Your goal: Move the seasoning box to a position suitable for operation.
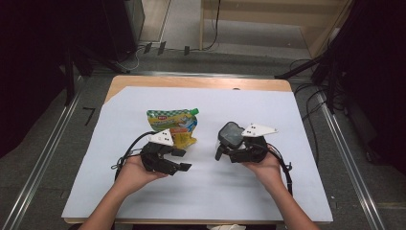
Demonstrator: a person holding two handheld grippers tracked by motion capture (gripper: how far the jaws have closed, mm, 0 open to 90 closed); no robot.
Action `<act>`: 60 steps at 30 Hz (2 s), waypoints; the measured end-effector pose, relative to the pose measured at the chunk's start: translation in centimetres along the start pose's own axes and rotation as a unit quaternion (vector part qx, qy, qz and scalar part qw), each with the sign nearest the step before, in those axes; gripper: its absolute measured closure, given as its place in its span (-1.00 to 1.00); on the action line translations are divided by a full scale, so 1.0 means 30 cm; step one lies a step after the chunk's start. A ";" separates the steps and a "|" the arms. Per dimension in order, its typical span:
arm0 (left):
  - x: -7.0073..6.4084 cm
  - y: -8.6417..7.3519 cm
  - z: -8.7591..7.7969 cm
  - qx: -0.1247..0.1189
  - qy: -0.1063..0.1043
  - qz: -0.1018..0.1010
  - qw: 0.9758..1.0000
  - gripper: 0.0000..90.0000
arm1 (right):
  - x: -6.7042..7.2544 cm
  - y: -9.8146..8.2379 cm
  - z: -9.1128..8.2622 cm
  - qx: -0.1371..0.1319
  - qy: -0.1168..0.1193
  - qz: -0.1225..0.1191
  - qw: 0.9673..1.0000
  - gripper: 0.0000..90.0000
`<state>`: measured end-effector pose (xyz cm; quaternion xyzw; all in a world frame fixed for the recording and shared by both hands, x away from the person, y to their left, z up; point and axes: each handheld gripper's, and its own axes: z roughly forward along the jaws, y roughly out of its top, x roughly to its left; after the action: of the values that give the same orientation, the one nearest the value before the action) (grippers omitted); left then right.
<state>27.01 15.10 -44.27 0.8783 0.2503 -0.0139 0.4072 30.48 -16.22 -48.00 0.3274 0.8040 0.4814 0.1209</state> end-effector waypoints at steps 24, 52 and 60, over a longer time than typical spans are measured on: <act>0.003 -0.005 0.008 0.004 -0.001 -0.003 1.000 -0.06 | 0.141 -0.062 0.126 0.027 0.052 -0.050 0.997 -0.65; -0.005 -0.002 0.026 0.007 -0.001 0.000 1.000 -0.01 | 0.118 -0.067 -0.045 0.051 0.060 -0.023 0.997 -0.66; -0.012 0.003 0.049 0.010 -0.001 -0.006 1.000 0.31 | 0.078 -0.072 -0.134 0.040 0.026 0.018 0.999 0.01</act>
<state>27.01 13.83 -45.10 0.8807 0.2550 -0.0192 0.3987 25.77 -18.19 -47.53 0.3338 0.8197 0.4589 0.0782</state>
